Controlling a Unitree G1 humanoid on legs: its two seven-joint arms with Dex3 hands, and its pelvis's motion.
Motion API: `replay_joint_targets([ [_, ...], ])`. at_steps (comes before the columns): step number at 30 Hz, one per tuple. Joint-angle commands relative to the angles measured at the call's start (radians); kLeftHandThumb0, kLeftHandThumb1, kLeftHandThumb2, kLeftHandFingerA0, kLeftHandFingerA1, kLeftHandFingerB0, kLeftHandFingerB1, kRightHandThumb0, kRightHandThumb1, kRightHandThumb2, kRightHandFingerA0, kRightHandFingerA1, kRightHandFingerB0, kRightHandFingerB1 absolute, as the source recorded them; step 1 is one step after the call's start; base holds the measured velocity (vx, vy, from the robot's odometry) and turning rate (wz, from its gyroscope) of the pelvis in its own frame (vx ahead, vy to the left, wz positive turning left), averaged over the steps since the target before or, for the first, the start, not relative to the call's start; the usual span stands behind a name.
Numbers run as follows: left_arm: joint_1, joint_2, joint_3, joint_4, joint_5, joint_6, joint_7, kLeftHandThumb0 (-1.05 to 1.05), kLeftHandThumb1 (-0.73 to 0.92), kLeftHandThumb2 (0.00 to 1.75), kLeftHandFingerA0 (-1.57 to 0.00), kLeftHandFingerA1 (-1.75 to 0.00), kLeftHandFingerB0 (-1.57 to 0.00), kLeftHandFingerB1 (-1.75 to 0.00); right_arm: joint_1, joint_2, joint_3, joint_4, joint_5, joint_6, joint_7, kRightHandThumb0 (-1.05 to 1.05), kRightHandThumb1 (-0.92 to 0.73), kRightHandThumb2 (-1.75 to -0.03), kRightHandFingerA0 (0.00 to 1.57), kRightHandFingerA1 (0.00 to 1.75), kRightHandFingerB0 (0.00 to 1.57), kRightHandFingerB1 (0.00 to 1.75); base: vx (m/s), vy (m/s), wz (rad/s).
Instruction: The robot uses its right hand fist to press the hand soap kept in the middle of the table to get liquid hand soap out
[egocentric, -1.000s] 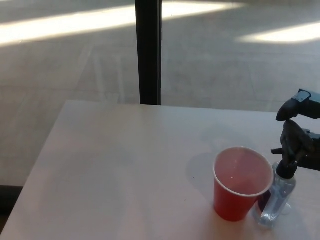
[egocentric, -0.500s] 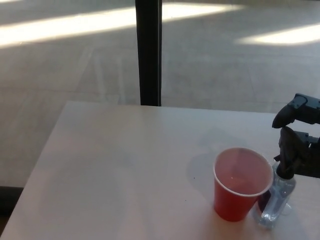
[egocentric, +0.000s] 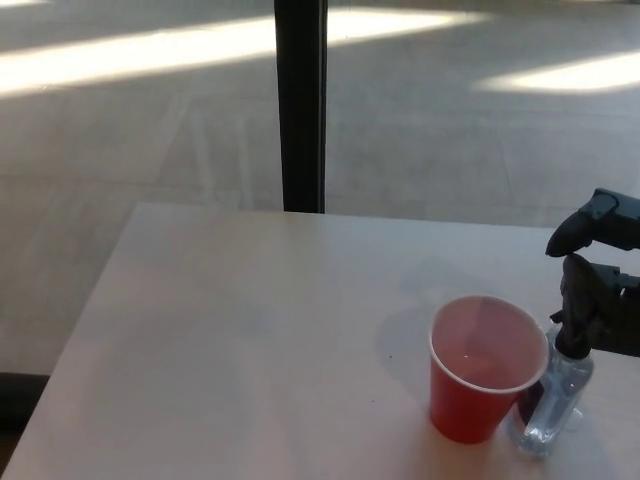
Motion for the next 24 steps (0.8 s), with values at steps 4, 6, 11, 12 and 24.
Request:
replay_joint_targets([
  [4, 0.013, 0.013, -0.004, -0.015, -0.004, -0.002, 0.015, -0.42, 0.45, 1.06, -0.81, -0.92, -0.57, -0.78, 0.049, 0.06, 0.023, 0.104, -0.058, 0.072, -0.071, -0.14, -0.59, -1.22, 0.95, 1.75, 0.64, 1.63, 0.0, 0.0, 0.0],
  [6, 0.004, 0.012, 0.0, -0.005, -0.009, 0.004, 0.015, -0.42, 0.46, 1.07, -0.81, -0.92, -0.54, -0.77, 0.037, 0.079, 0.022, 0.124, -0.058, 0.069, -0.087, -0.17, -0.6, -1.21, 0.92, 1.75, 0.66, 1.53, 0.0, 0.0, 0.0],
  [11, 0.003, 0.012, 0.001, 0.006, -0.01, -0.009, 0.011, -0.41, 0.45, 1.06, -0.78, -0.9, -0.54, -0.77, 0.034, 0.096, 0.029, 0.139, -0.075, 0.06, -0.104, -0.15, -0.58, -1.24, 0.92, 1.75, 0.6, 1.63, 0.0, 0.0, 0.0],
  [12, 0.002, 0.012, 0.002, 0.004, -0.012, -0.004, 0.01, -0.4, 0.46, 1.07, -0.77, -0.9, -0.53, -0.76, 0.037, 0.1, 0.033, 0.139, -0.078, 0.057, -0.106, -0.15, -0.6, -1.22, 0.92, 1.75, 0.59, 1.64, 0.0, 0.0, 0.0],
  [24, 0.001, 0.013, -0.004, 0.009, -0.007, -0.016, 0.007, -0.43, 0.44, 1.06, -0.79, -0.91, -0.55, -0.78, 0.065, 0.124, 0.026, 0.16, -0.067, 0.026, -0.114, -0.15, -0.63, -1.19, 0.9, 1.75, 0.66, 1.52, 0.0, 0.0, 0.0],
])
